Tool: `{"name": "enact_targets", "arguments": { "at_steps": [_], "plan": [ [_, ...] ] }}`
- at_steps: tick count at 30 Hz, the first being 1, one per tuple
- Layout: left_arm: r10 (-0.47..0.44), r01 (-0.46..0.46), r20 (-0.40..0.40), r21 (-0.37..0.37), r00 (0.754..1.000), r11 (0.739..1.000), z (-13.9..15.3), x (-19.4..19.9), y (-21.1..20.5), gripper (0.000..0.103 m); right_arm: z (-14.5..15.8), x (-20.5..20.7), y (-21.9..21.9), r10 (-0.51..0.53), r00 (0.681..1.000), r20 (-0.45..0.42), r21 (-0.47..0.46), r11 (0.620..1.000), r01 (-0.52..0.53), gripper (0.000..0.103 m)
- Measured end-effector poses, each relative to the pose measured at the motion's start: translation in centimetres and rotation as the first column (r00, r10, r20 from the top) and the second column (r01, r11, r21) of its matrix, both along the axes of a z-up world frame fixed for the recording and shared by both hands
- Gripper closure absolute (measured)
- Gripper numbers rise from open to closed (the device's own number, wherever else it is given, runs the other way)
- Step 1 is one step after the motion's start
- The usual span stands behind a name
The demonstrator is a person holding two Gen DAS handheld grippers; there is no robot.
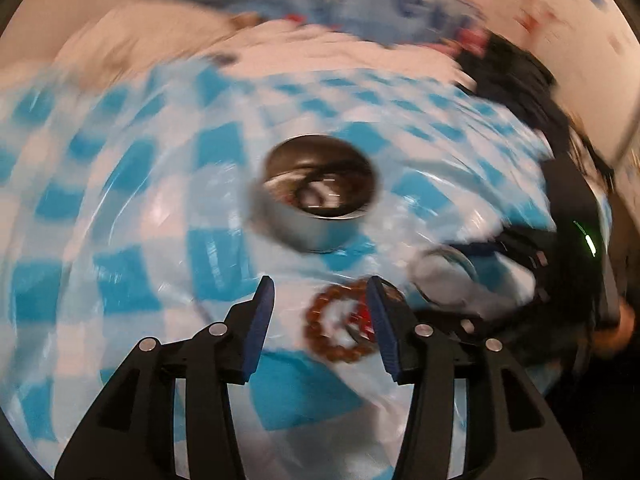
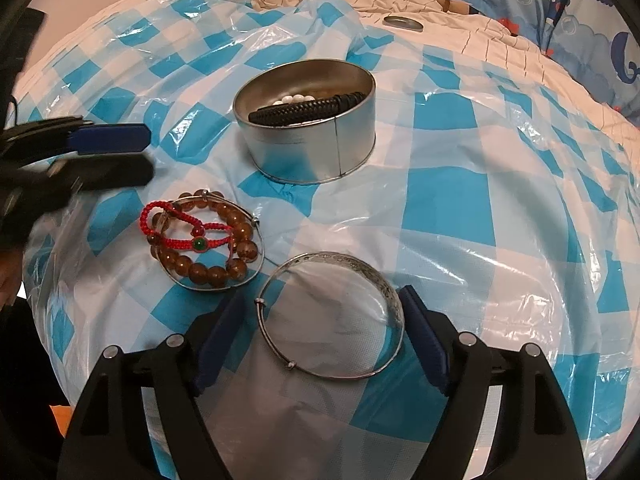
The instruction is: Organize jewelry
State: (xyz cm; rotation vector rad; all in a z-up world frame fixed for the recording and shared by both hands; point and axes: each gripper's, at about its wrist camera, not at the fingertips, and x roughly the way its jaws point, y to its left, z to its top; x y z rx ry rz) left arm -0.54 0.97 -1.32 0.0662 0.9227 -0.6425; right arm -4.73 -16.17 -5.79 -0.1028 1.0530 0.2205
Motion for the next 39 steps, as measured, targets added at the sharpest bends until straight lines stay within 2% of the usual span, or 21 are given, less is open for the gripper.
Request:
{"name": "enact_targets", "arguments": {
  "at_steps": [2, 4, 7, 11, 15, 17, 18, 20, 24, 29, 34, 39],
  "plan": [
    [0.041, -0.043, -0.025, -0.061, 0.999, 0.997, 0.0, 0.8, 0.7, 0.058, 0.0, 0.0, 0.0, -0.001, 1.000, 0.001, 0.000, 1.000, 0.001, 0.027],
    [0.059, -0.061, -0.034, -0.069, 0.998, 0.996, -0.1, 1.1, 0.7, 0.058, 0.0, 0.0, 0.0, -0.001, 1.000, 0.001, -0.001, 1.000, 0.001, 0.027],
    [0.031, -0.033, 0.027, 0.062, 0.999, 0.998, -0.7, 0.6, -1.2, 0.058, 0.0, 0.0, 0.0, -0.001, 1.000, 0.001, -0.001, 1.000, 0.001, 0.027],
    [-0.079, 0.070, 0.046, 0.166, 0.996, 0.984, -1.8, -0.7, -3.5, 0.058, 0.0, 0.0, 0.0, 0.000, 1.000, 0.000, -0.001, 1.000, 0.000, 0.027],
    [-0.120, 0.102, 0.065, 0.231, 0.991, 0.968, -2.2, -1.3, -4.6, 0.059, 0.0, 0.0, 0.0, 0.001, 1.000, 0.001, -0.002, 1.000, -0.001, 0.027],
    [-0.132, 0.113, 0.065, 0.240, 0.989, 0.964, -2.2, -1.4, -4.8, 0.070, 0.0, 0.0, 0.0, 0.000, 1.000, 0.000, -0.002, 1.000, 0.000, 0.027],
    [-0.135, 0.116, 0.065, 0.241, 0.989, 0.964, -2.2, -1.4, -4.9, 0.071, 0.0, 0.0, 0.0, 0.001, 1.000, 0.000, -0.002, 1.000, -0.001, 0.027],
    [-0.149, 0.135, 0.047, 0.217, 0.988, 0.967, -2.1, -1.5, -5.0, 0.080, 0.0, 0.0, 0.0, 0.000, 1.000, 0.001, -0.001, 1.000, 0.000, 0.027],
    [-0.160, 0.153, 0.025, 0.183, 0.987, 0.971, -1.9, -1.7, -5.1, 0.081, 0.0, 0.0, 0.0, 0.002, 1.000, 0.000, -0.005, 1.000, -0.002, 0.026],
    [-0.149, 0.149, -0.004, 0.078, 0.989, 0.986, -1.0, -1.5, -4.1, 0.088, 0.0, 0.0, 0.0, 0.002, 1.000, 0.000, -0.006, 1.000, -0.002, 0.026],
    [-0.168, 0.168, -0.039, 0.000, 0.985, 0.986, -0.6, -1.6, -3.8, 0.089, -0.1, 0.0, 0.1, 0.004, 1.000, 0.000, -0.014, 1.000, -0.004, 0.026],
    [-0.188, 0.181, -0.111, -0.072, 0.976, 0.981, -0.8, -1.1, -3.4, 0.089, -0.2, 0.0, 0.3, 0.007, 1.000, 0.001, -0.027, 1.000, -0.007, 0.026]
  ]
}}
